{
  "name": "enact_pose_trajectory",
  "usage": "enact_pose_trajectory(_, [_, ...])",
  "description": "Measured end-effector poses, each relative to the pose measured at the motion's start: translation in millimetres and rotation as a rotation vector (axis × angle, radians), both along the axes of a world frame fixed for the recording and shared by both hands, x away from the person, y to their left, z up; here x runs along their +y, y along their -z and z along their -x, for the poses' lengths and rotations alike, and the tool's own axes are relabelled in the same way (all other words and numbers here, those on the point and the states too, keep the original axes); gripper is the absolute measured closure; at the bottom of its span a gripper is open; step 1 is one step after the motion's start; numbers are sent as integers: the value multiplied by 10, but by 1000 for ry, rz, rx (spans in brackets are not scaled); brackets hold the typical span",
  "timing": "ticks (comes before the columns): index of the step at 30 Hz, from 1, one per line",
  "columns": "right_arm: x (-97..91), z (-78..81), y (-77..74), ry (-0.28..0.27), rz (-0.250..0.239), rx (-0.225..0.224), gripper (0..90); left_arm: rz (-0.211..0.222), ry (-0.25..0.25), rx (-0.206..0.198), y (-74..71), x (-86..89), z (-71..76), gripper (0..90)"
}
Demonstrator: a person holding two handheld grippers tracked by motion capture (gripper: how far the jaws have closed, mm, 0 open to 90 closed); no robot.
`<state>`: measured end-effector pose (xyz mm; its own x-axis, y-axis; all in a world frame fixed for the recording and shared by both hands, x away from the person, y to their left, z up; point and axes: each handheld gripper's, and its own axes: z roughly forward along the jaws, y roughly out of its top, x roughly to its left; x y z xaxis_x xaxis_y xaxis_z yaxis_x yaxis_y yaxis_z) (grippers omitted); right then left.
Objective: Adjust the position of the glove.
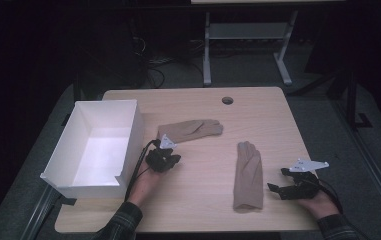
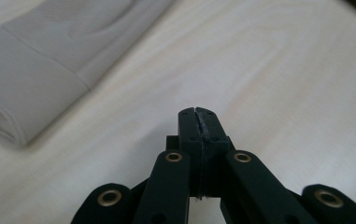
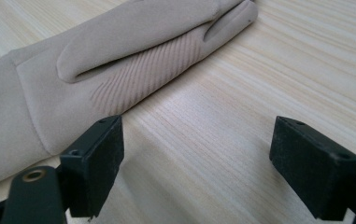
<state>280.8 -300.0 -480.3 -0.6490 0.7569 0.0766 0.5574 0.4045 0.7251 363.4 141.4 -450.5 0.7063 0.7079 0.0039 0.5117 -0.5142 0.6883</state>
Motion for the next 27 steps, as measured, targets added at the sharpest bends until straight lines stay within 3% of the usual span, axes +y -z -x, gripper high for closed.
enact_pose_trajectory(6, [17, 15, 12, -7, 16, -16, 159, 24, -61, -28, -79, -5, -292, 897])
enact_pose_trajectory(12, [45, 22, 14, 1, 33, -20, 137, 21, -107, -50, -43, -46, -555, 897])
enact_pose_trajectory(15, [44, 21, 16, 0, 33, -22, 137, 34, -115, -59, -48, -45, -631, 897])
enact_pose_trajectory(22, [47, 19, 14, 3, 33, -19, 134, -15, -119, -63, -16, -79, -763, 897])
enact_pose_trajectory(24, [47, 19, 15, 3, 33, -20, 134, -9, -129, -51, 23, -85, -780, 897])
enact_pose_trajectory(27, [47, 17, 16, 3, 33, -21, 134, -34, -131, -30, 103, -91, -807, 897])
